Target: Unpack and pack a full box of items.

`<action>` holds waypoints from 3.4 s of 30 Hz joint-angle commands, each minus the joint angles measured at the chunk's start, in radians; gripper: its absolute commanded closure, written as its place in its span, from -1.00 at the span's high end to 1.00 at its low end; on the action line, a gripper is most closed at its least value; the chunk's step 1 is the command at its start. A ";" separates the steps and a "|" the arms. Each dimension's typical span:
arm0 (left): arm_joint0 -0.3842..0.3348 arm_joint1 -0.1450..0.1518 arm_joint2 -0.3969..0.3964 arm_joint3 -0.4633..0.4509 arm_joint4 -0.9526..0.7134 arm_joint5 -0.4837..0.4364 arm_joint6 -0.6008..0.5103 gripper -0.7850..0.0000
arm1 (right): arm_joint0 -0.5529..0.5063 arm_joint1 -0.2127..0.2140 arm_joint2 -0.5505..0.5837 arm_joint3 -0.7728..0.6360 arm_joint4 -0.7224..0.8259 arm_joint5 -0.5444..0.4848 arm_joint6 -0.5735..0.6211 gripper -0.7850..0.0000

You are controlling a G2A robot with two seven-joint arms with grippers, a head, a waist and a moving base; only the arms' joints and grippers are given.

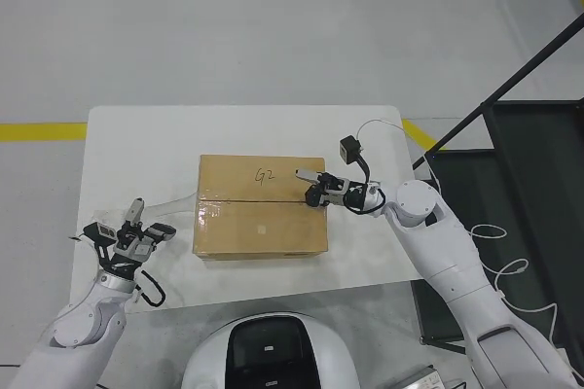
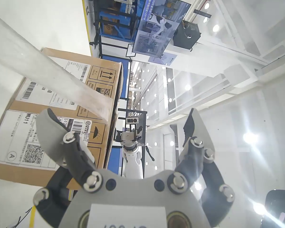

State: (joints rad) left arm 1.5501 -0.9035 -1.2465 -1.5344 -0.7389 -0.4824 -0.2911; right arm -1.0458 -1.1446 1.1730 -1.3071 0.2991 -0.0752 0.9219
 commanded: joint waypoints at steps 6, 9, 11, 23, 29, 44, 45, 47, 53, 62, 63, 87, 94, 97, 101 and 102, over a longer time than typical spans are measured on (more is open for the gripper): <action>0.000 0.000 0.000 0.000 0.000 0.000 0.000 1.00 | 0.000 0.000 0.000 0.000 0.000 0.000 0.000 1.00; 0.008 -0.004 -0.005 -0.008 -0.016 0.019 0.011 1.00 | 0.000 0.000 0.000 0.000 0.000 0.000 0.000 1.00; 0.023 -0.008 -0.002 -0.004 -0.037 0.019 0.006 1.00 | 0.000 0.000 0.000 0.000 0.000 0.000 0.000 1.00; -0.011 -0.043 0.019 0.127 -0.182 0.058 -0.053 1.00 | 0.000 0.000 0.000 0.000 0.000 0.000 0.000 1.00; -0.093 -0.070 0.057 0.201 -0.228 0.115 -0.056 1.00 | 0.000 0.000 0.000 0.000 0.000 0.000 0.000 1.00; -0.152 -0.112 0.076 0.249 -0.219 0.111 -0.028 -1.00 | 0.000 0.000 0.000 0.000 0.000 0.000 0.000 1.00; -0.151 -0.114 0.074 0.248 -0.217 0.109 -0.026 -1.00 | 0.000 0.000 0.000 0.000 0.000 0.000 0.000 1.00; -0.148 -0.117 0.069 0.247 -0.215 0.107 -0.021 -1.00 | 0.000 0.000 0.000 0.000 0.000 0.000 0.000 1.00; -0.119 -0.126 0.045 0.226 -0.206 0.064 0.000 -1.00 | 0.000 0.000 0.000 0.000 0.000 0.000 0.000 1.00; -0.070 -0.129 -0.023 0.106 -0.160 0.010 0.012 -1.00 | 0.000 0.000 0.000 0.000 0.000 0.000 0.000 1.00; -0.064 -0.129 -0.029 0.086 -0.145 0.012 0.014 -1.00 | 0.000 0.000 0.000 0.000 0.000 0.000 0.000 1.00; -0.131 -0.159 0.084 -0.139 0.439 0.289 0.134 -1.00 | 0.000 0.000 0.000 0.000 0.000 0.000 0.000 1.00; -0.163 -0.169 0.130 -0.142 0.606 0.358 0.147 -1.00 | 0.000 0.000 0.000 0.000 0.000 0.000 0.000 1.00; -0.171 -0.173 0.146 -0.151 0.683 0.392 0.164 -1.00 | 0.000 0.000 0.000 0.000 0.000 0.000 0.000 1.00; -0.180 -0.178 0.165 -0.161 0.766 0.432 0.176 -0.84 | 0.000 0.000 0.000 0.000 0.000 0.000 0.000 1.00; -0.182 -0.180 0.170 -0.163 0.781 0.441 0.176 -0.28 | 0.000 0.000 0.000 0.000 0.000 0.000 0.000 1.00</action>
State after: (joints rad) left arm 1.3698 -1.0822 -1.0809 -1.6955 0.0273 -0.0499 -0.1152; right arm -1.0458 -1.1446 1.1730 -1.3071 0.2991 -0.0752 0.9219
